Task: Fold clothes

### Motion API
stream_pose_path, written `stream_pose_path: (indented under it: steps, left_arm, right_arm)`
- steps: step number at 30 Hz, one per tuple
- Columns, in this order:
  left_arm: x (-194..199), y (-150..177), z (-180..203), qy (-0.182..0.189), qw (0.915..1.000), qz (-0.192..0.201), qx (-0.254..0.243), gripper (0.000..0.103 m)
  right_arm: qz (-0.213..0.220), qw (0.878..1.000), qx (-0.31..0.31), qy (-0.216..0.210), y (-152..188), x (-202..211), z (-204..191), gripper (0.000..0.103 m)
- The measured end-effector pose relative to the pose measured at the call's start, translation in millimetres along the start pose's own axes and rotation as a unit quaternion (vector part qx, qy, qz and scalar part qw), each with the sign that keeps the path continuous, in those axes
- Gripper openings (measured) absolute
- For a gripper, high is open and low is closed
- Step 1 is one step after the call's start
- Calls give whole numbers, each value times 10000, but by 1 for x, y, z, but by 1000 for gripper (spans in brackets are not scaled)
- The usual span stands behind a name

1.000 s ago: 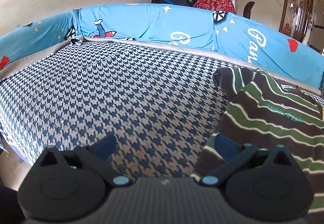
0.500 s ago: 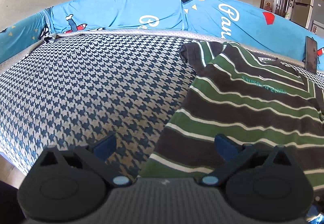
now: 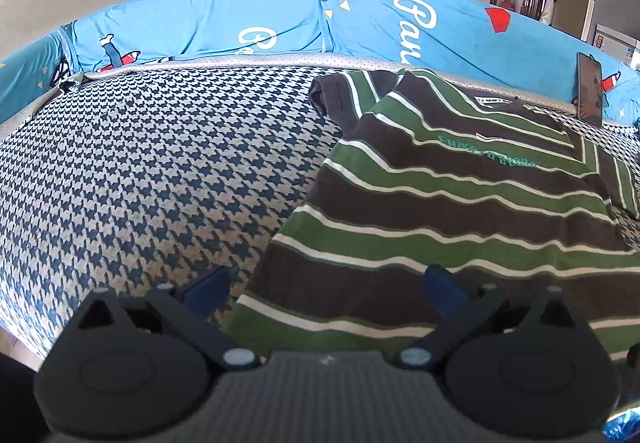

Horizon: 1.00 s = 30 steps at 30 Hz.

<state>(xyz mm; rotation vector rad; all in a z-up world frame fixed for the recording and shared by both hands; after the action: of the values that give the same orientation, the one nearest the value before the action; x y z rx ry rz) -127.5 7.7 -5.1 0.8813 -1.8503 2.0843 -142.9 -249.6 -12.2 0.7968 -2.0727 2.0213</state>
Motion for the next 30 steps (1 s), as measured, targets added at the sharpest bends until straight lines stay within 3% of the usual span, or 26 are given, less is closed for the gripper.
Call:
stream_pose_path:
  steps: [3, 11, 17, 19, 21, 23, 30]
  left_arm:
    - [0, 0, 5, 37, 10000, 1, -31, 103]
    - [1, 1, 12, 79, 9999, 5, -97, 103]
    - [1, 2, 9, 53, 10000, -18, -57, 103]
    - [1, 2, 8, 51, 10000, -31, -27, 103]
    - [0, 3, 7, 49, 10000, -44, -3, 103]
    - [0, 3, 7, 55, 10000, -61, 3, 103]
    - [-1, 4, 5, 24, 10000, -91, 2, 103]
  right_arm:
    - [57, 9988, -158, 460, -1, 4, 23, 38]
    - [-242, 9919, -559, 1112, 11, 2, 58, 44]
    - [-463, 9914, -747, 967, 22, -4, 58, 44]
    - [-441, 9915, -705, 1001, 23, -4, 57, 37]
    - [-426, 9923, -671, 954, 22, -5, 55, 21]
    - [-419, 9932, -588, 915, 22, -4, 52, 12]
    - [-302, 9905, -692, 1146, 17, 7, 59, 5]
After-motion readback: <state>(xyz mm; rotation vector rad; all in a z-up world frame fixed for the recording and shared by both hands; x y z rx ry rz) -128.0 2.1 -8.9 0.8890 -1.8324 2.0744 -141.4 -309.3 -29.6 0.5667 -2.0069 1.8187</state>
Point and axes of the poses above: each gripper's, at about its wrist camera, not at the fingertips, and x roughly against the way its jaws point, z to its right, y to its underside, the point moved 10 cm from there along -x, roughly the way its jaws point, and after that the axes turned 10 degrees about z, right-handed, at the moved point
